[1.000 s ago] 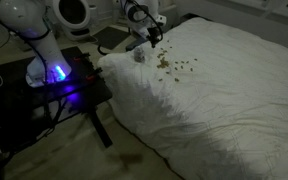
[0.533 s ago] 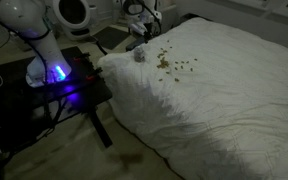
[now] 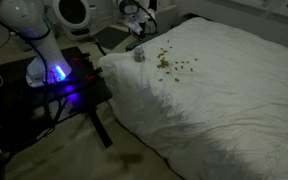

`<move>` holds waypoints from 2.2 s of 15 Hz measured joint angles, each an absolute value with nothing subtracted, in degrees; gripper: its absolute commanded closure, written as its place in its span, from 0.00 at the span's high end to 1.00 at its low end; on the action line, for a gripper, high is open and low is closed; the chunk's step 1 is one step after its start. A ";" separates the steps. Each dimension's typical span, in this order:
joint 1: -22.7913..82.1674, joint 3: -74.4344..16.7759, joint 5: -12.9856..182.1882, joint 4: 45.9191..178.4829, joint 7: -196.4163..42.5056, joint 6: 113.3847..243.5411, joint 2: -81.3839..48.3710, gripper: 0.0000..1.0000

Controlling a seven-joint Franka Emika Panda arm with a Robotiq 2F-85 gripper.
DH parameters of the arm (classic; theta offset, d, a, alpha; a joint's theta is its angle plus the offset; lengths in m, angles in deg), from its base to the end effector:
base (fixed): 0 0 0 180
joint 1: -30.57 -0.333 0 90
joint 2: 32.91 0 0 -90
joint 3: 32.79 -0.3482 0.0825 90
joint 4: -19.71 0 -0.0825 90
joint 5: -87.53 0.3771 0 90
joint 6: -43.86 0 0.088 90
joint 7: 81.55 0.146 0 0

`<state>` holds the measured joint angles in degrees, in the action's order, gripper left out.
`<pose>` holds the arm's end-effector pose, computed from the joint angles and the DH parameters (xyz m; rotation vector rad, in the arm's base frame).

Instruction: Put some of the objects from the bed into the bottle

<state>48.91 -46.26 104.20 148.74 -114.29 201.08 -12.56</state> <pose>0.5662 -0.0542 0.2200 -2.9558 -0.3045 -0.2930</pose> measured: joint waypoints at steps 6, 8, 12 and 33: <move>47.45 -46.81 104.39 149.81 -115.03 203.38 -10.48 0.01; 47.15 -46.51 103.73 150.36 -115.03 205.75 -9.51 0.01; 47.26 -46.61 101.91 151.12 -115.03 210.37 -7.18 0.01; 50.24 -47.61 85.23 151.41 -110.70 221.50 -1.48 0.00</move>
